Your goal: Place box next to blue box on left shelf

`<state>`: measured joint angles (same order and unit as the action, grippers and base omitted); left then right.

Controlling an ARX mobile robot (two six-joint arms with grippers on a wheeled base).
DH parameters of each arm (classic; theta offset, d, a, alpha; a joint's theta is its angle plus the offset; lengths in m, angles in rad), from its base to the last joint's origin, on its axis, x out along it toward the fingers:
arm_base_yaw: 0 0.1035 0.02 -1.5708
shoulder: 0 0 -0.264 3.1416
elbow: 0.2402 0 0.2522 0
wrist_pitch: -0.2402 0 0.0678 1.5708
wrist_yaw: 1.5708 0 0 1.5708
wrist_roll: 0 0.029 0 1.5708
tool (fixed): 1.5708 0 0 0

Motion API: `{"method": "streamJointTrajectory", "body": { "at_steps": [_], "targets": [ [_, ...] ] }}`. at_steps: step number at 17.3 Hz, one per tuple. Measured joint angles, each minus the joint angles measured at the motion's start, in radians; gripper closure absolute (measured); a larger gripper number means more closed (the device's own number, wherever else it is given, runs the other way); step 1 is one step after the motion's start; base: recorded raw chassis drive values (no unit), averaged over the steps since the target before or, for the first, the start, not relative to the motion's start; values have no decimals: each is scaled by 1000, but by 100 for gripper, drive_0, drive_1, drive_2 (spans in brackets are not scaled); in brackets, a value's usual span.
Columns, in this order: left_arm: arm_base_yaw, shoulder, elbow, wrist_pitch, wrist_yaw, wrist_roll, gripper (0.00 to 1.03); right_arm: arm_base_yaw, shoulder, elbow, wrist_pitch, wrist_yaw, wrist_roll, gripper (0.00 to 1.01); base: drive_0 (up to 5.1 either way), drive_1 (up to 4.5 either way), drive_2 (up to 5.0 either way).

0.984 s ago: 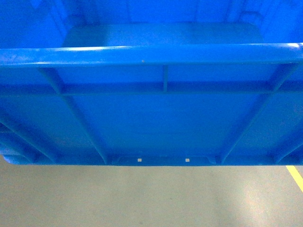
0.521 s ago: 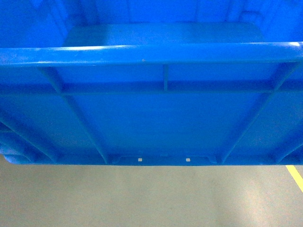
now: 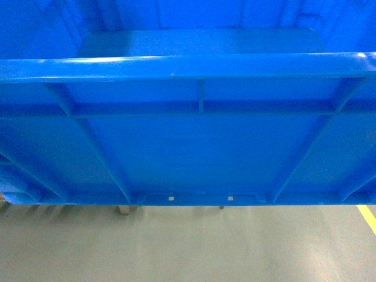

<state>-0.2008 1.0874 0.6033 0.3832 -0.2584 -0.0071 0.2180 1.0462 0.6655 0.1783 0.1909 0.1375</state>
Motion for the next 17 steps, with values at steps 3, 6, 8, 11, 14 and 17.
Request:
{"method": "streamJointTrajectory", "body": {
  "at_steps": [3,6,8,11,14,17],
  "targets": [
    [2,0,0,-2,2,1,86,-1,1,0,-3,0,0,91,-8,391,-406],
    [2,5,0,-3,0,4,86,-2,5,0,-3,1,0,91,-11,387,-410],
    [2,5,0,0,-1,5,86,-2,6,0,-2,1,0,91,-11,387,-410],
    [-3,5,0,3,-1,5,86,-2,5,0,-3,3,0,91,-11,387,-410],
    [0,5,0,1,-2,5,86,-2,4,0,-2,3,0,91,-11,387,-410],
    [0,5,0,-1,-2,5,86,-2,4,0,0,3,0,91,-11,387,-410]
  ]
}}
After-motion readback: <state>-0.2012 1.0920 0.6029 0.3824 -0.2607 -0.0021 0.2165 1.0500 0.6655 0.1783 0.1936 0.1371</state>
